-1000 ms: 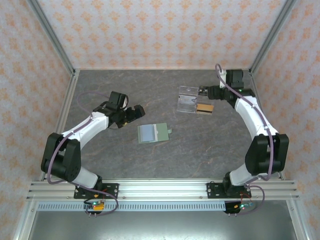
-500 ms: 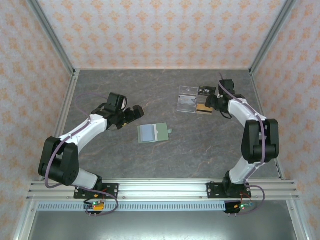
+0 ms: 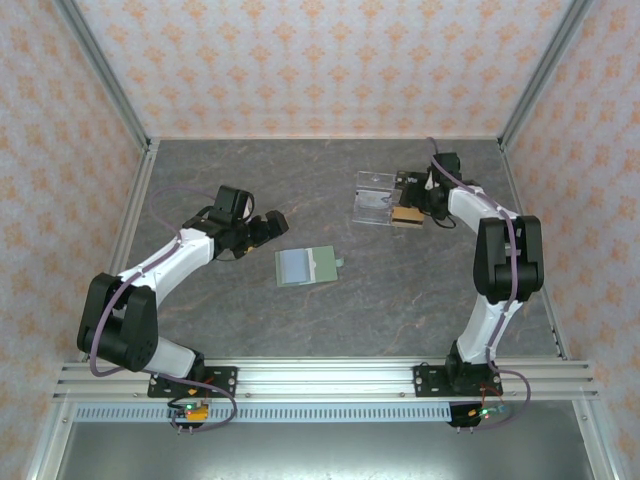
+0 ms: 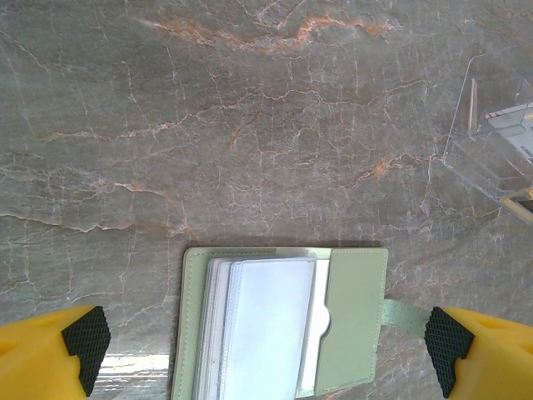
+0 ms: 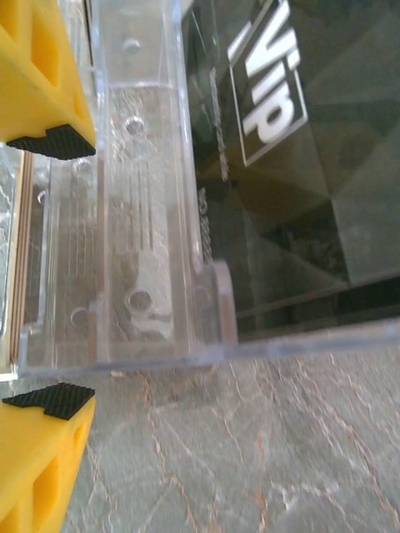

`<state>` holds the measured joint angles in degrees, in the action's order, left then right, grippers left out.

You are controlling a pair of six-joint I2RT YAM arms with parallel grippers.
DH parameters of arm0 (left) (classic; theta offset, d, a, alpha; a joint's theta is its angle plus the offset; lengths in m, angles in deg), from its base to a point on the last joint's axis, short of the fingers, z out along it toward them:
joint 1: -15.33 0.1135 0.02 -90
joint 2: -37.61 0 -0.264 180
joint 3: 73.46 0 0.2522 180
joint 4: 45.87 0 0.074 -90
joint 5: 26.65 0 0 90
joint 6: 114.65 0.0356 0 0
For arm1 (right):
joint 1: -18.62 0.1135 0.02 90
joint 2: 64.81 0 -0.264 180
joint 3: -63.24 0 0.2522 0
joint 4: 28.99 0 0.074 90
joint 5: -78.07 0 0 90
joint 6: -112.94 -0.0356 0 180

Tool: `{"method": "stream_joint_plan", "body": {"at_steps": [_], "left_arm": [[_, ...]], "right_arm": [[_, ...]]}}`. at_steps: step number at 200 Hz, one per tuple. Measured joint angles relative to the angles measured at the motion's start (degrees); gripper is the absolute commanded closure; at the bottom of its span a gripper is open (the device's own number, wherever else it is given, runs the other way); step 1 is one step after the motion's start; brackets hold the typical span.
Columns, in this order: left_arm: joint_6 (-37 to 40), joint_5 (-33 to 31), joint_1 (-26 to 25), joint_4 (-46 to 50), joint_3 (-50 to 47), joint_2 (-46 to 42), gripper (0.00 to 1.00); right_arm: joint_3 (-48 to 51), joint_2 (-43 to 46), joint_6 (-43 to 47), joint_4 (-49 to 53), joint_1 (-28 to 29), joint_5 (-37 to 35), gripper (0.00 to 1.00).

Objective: Take the credit cards out of the card holder

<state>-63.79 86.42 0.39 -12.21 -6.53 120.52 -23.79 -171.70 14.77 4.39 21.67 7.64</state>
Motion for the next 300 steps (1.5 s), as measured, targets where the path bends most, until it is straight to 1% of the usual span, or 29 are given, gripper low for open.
{"method": "stream_joint_plan", "body": {"at_steps": [24, 49, 75, 119, 145, 172, 186, 212, 241, 266, 281, 300], "left_arm": [[0.0, 0.0, 0.0, 0.0, 0.0, 0.3, 0.0], [0.0, 0.0, 0.0, 0.0, 0.0, 0.9, 0.0], [0.0, 0.0, 0.0, -0.2, 0.0, 0.9, 0.0], [-0.1, 0.0, 0.0, -1.2, 0.0, 1.0, 0.0], [-0.1, 0.0, 0.0, -1.4, -0.1, 1.0, 0.0], [-0.5, 0.1, 0.0, -1.6, -0.4, 1.3, 0.0], [-0.5, 0.3, 0.0, -1.7, -0.4, 1.7, 0.0], [-0.7, 0.5, 0.0, -2.0, -0.9, 1.9, 0.0], [-1.4, 0.6, 0.0, -2.7, -1.3, 2.0, 0.0], [-1.6, 1.0, -0.3, -3.9, -1.2, 3.3, 0.02], [-2.0, 1.1, -0.7, -4.3, -1.2, 4.7, 0.03], [-2.4, 1.2, -1.2, -4.3, -1.2, 5.5, 0.03]], "right_arm": [[0.5, 0.0, -1.3, -1.0, -0.1, 3.3, 0.3], [3.3, 0.0, -3.1, -3.3, 0.0, 7.1, 0.31], [5.5, 0.9, -5.0, -5.1, 1.6, 8.5, 0.31], [7.8, 2.6, -8.7, -7.1, 9.4, 7.4, 0.33], [9.4, 3.9, -11.7, -8.3, 12.6, 5.9, 0.3], [11.1, 5.9, -14.8, -8.6, 13.0, 3.6, 0.22], [11.7, 7.5, -15.9, -8.5, 13.0, 1.7, 0.2], [11.8, 9.6, -15.8, -8.3, 12.9, -0.3, 0.21], [11.8, 9.8, -13.6, -7.3, 12.9, 0.9, 0.24], [11.6, 9.9, -12.2, -6.1, 13.4, 1.6, 0.25], [11.6, 10.6, -11.7, -4.8, 14.9, 1.0, 0.24], [11.6, 12.5, -11.3, -3.1, 18.5, -0.9, 0.24]]}}
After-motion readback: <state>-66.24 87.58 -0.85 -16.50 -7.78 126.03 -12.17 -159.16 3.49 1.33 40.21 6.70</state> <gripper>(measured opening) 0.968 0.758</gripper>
